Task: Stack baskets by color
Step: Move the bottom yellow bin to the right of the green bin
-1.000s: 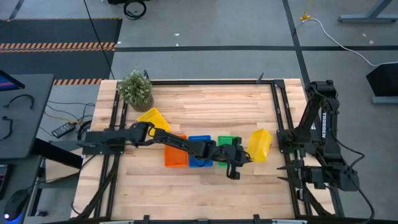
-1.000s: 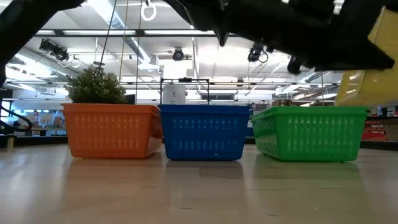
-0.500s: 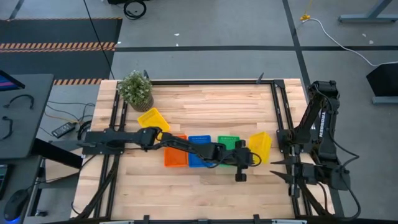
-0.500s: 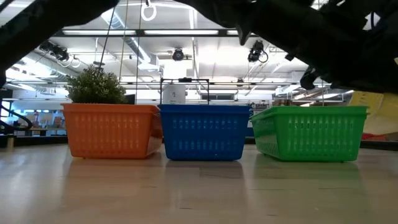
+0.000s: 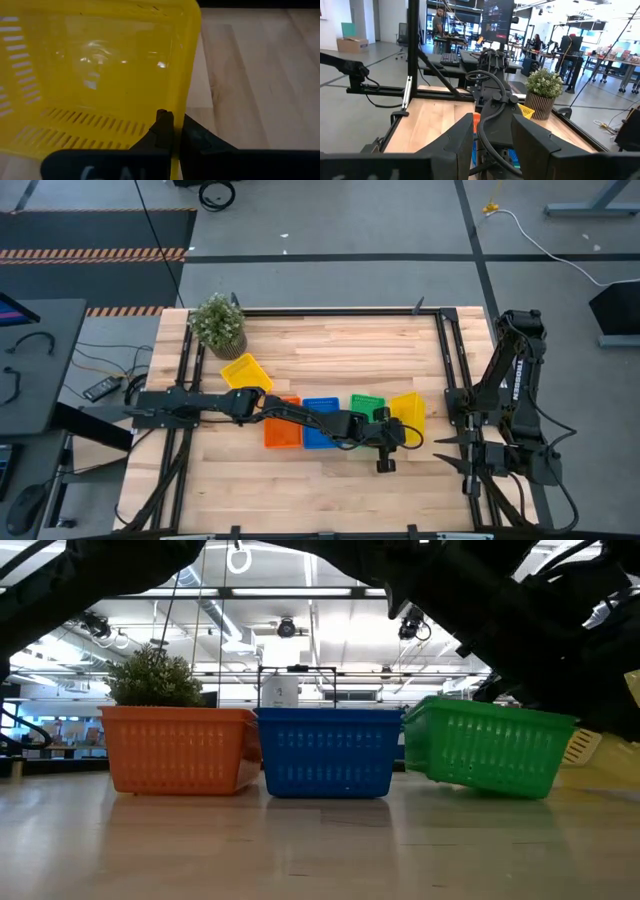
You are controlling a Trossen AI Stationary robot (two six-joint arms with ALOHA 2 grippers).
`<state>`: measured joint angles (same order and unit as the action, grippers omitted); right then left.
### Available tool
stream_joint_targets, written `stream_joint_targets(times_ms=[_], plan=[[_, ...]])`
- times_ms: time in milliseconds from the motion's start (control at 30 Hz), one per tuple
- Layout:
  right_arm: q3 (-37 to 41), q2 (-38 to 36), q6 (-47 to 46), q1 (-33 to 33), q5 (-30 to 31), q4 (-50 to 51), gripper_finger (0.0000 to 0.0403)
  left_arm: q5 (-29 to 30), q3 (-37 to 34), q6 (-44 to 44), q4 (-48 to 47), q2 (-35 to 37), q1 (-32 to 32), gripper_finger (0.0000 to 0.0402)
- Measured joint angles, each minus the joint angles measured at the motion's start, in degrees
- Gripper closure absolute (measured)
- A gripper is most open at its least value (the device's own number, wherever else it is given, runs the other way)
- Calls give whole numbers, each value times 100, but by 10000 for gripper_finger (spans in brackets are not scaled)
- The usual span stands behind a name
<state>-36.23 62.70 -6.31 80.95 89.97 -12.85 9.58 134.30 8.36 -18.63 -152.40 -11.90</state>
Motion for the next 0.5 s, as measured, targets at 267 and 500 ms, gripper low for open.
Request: stream_joint_targets(times_ms=[267,500], plan=[[0,0,7,0,0,1,266,-28,-9,191,133,-7,0,354],[0,0,7,0,-1,3,266,-152,56,165,220,32,0,281]])
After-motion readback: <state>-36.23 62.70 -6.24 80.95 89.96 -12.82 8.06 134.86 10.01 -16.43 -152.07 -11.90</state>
